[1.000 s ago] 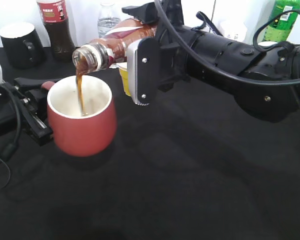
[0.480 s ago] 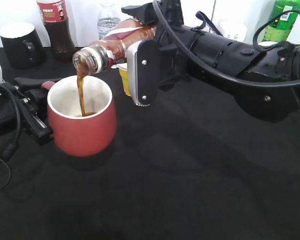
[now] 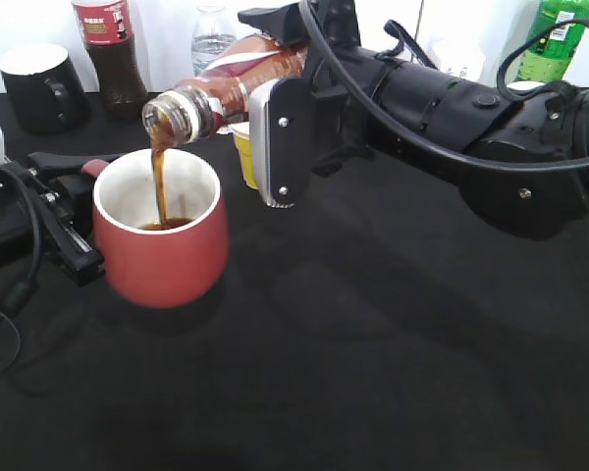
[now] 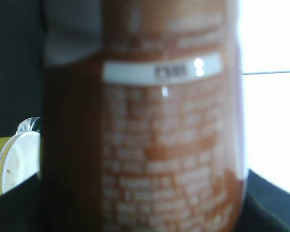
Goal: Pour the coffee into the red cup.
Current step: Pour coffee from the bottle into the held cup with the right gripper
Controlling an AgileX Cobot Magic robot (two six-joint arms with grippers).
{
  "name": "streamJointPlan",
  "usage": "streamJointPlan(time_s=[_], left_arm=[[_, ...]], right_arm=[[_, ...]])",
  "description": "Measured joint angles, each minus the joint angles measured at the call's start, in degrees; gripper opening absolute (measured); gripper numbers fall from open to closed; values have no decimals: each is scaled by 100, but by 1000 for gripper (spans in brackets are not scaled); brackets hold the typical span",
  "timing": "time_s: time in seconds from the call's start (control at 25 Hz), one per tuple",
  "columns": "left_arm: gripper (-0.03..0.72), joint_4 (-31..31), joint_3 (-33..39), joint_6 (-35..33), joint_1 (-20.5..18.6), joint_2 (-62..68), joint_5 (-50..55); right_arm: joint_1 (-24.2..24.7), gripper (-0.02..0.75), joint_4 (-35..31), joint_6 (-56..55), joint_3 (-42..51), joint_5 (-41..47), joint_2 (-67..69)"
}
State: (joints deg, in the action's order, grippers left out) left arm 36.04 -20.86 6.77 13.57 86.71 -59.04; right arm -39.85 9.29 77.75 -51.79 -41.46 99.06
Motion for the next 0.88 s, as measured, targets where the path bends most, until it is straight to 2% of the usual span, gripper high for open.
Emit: streamJointPlan(time_s=[0.88], left_arm=[[78, 0, 0, 0, 0, 0, 34]], right_arm=[[0, 529, -5, 241, 0, -53, 0]])
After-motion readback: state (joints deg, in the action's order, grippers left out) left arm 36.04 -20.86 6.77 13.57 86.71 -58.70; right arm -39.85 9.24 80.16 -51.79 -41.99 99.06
